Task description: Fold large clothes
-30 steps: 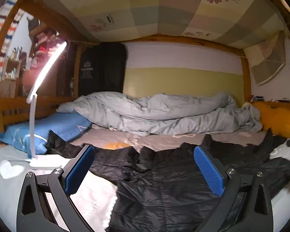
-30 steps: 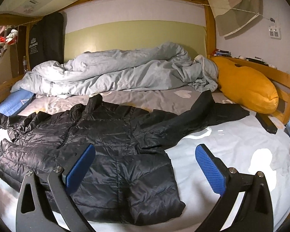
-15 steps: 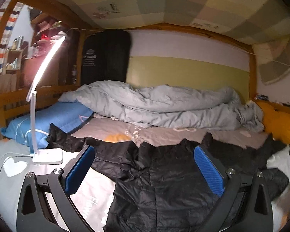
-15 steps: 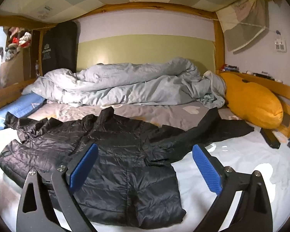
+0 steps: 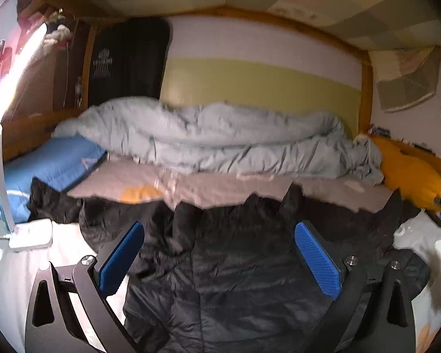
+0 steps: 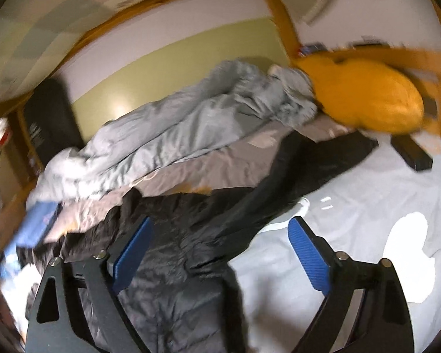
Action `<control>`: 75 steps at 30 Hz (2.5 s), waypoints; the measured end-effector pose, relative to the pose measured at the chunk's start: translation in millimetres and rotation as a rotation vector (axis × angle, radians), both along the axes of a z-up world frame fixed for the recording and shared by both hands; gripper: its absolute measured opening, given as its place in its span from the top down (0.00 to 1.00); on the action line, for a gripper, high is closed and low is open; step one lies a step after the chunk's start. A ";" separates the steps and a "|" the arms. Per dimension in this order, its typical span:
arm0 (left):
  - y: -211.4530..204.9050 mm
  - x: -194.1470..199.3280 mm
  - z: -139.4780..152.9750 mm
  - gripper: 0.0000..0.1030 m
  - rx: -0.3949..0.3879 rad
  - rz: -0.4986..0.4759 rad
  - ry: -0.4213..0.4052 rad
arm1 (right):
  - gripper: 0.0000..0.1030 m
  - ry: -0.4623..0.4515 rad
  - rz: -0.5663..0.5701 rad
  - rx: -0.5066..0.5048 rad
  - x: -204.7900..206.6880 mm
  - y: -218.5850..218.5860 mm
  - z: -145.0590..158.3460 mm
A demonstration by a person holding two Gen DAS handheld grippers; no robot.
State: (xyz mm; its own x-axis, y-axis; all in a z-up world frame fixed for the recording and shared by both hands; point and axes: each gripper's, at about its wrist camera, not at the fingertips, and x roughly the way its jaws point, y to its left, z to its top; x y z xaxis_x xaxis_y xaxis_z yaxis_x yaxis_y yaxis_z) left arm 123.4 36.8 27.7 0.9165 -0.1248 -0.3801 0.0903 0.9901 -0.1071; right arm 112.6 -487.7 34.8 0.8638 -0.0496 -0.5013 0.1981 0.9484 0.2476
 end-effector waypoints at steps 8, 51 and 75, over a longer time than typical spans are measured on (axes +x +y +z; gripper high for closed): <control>21.4 32.1 -39.0 0.00 0.027 0.044 0.087 | 0.25 0.094 -0.174 0.043 72.9 -70.6 -23.2; 41.4 -21.7 0.0 0.00 -0.051 0.084 -0.029 | 0.72 0.274 -0.231 0.109 -7.3 -73.4 -61.6; 20.5 -4.1 -19.0 0.00 0.033 0.070 0.014 | 0.98 0.173 -0.395 0.171 14.1 -168.2 -83.2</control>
